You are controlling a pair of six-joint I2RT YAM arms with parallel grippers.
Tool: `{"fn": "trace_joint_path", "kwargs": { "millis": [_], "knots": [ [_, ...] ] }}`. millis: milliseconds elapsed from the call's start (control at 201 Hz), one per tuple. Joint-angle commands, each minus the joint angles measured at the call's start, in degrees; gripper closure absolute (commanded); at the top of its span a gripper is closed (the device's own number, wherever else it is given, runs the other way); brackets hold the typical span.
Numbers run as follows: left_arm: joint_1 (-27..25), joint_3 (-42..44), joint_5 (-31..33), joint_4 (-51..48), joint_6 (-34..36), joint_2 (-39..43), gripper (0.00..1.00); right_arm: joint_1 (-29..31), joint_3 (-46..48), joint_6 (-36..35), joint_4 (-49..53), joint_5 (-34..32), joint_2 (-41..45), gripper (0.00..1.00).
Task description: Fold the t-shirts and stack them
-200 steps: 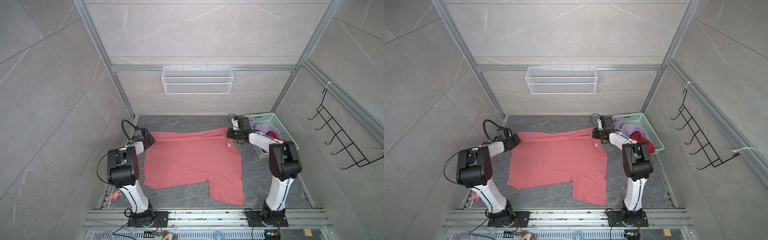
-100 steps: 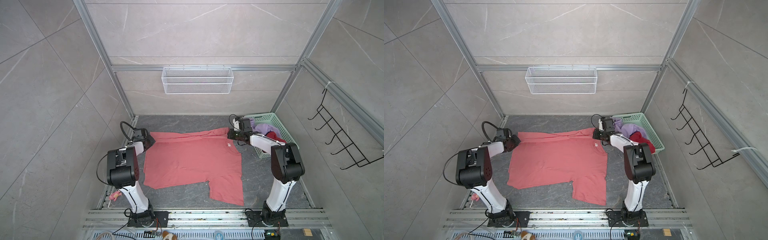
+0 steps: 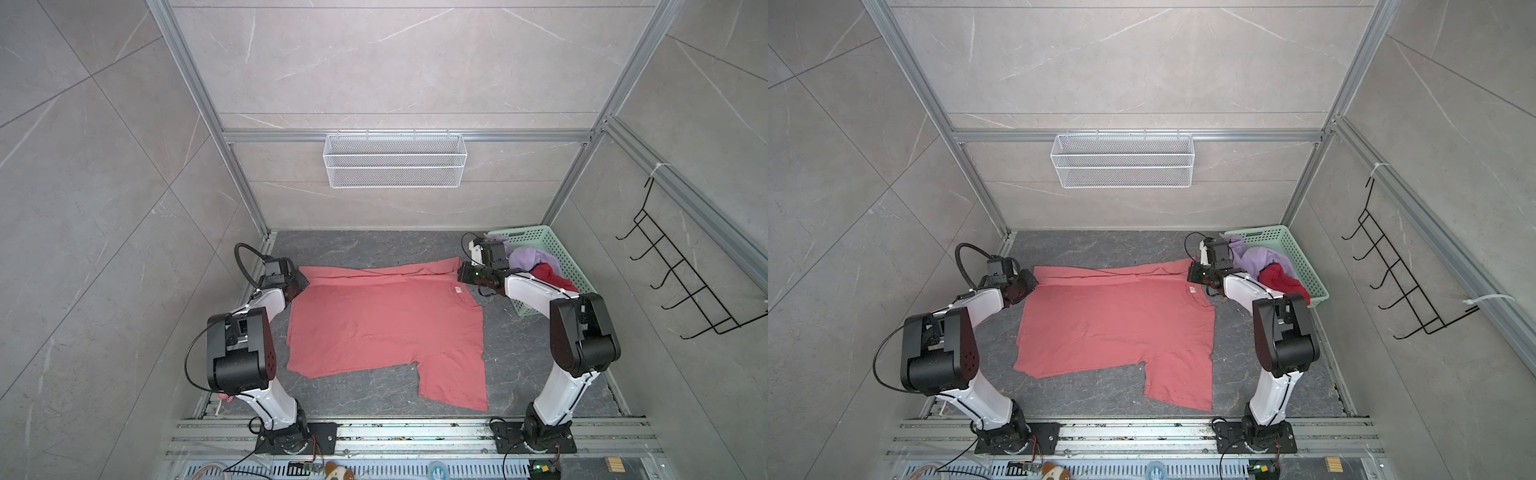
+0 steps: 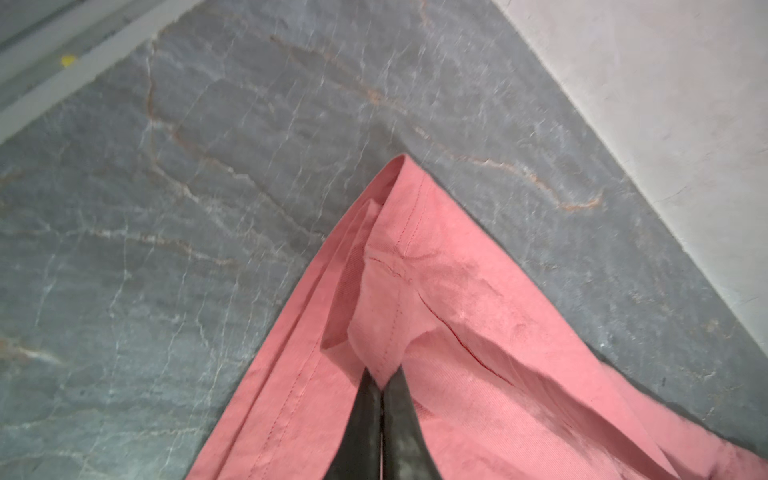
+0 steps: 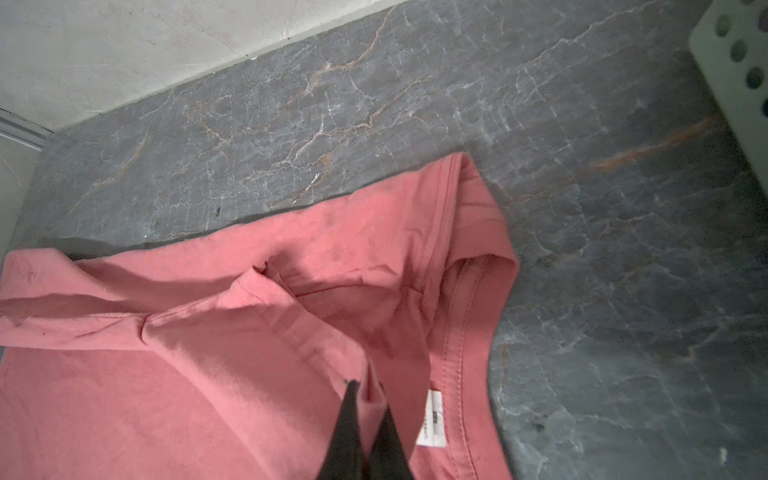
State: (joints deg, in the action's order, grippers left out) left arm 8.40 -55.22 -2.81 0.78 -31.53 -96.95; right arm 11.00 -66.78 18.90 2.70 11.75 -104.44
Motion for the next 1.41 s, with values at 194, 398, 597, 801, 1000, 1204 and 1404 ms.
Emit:
{"fn": "trace_joint_path", "kwargs": {
  "millis": [194,398,597,801,1000,1204,1404],
  "knots": [
    [-0.08,3.01,4.87,-7.26,-1.13,6.35,0.69,0.73,5.45,1.32,2.93,0.69,9.55,0.54],
    [-0.89,5.94,8.47,-9.44,-3.32,17.81,0.52,1.08,7.51,2.4,6.1,-3.83,19.12,0.49],
    [-3.63,-3.01,-1.22,-13.73,-1.12,10.57,0.51,3.06,2.36,6.53,4.8,-1.12,13.15,0.5],
    [-11.82,-14.91,-5.32,-19.78,3.5,-1.94,0.51,6.04,-5.94,8.08,8.54,-0.8,3.78,0.52],
    [-16.72,-21.87,-9.33,-22.47,3.62,-10.59,0.51,6.41,-10.11,9.99,12.77,-1.38,-2.53,0.52],
    [-19.61,-27.04,-13.11,-22.92,4.02,-16.85,0.52,6.44,-9.84,10.87,10.54,-1.1,-6.95,0.52],
    [-20.25,-28.62,-15.38,-24.22,3.23,-19.27,0.52,6.4,-12.88,10.82,11.27,-0.9,-11.72,0.52]
  ]
}}
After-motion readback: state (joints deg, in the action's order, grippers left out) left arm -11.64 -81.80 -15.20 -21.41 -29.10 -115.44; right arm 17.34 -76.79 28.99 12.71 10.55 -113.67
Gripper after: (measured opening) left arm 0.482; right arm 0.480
